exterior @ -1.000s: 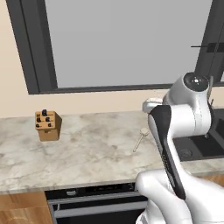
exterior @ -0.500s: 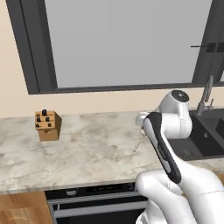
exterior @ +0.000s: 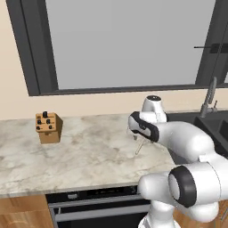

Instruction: Grab the spray bottle from the cabinet, then place it next to the cutting board for sanitizing. Then grab the dish brush from the countertop next to the sink and place it next to the cutting board.

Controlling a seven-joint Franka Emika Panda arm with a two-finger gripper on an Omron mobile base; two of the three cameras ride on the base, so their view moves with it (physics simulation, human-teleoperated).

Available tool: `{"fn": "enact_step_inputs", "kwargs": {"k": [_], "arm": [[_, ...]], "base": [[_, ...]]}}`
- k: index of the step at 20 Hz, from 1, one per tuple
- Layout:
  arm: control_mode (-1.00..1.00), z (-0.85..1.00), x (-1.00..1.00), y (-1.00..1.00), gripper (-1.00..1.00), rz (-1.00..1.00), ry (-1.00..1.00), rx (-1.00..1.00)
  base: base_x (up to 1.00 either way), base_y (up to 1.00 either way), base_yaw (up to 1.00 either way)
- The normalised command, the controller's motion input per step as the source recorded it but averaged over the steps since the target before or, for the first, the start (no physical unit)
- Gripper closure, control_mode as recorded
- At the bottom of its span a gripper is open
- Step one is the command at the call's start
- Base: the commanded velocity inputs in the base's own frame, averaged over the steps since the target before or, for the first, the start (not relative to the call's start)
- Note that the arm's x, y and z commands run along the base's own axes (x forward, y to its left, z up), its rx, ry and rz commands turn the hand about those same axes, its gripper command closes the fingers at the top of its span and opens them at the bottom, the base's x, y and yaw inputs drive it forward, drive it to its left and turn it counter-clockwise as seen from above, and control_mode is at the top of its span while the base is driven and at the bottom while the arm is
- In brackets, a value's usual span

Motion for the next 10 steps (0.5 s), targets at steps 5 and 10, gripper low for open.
{"fn": "enact_step_inputs", "kwargs": {"k": [5, 10], "arm": [[-1.0, -0.57, 0.63, -0.04, -1.0, 0.0, 0.06, -0.03], [-1.0, -0.4, 0.34, -0.15, -1.0, 0.0, 0.03, 0.0]], "base": [[0.0, 0.0, 0.0], [0.0, 0.0, 0.0]]}}
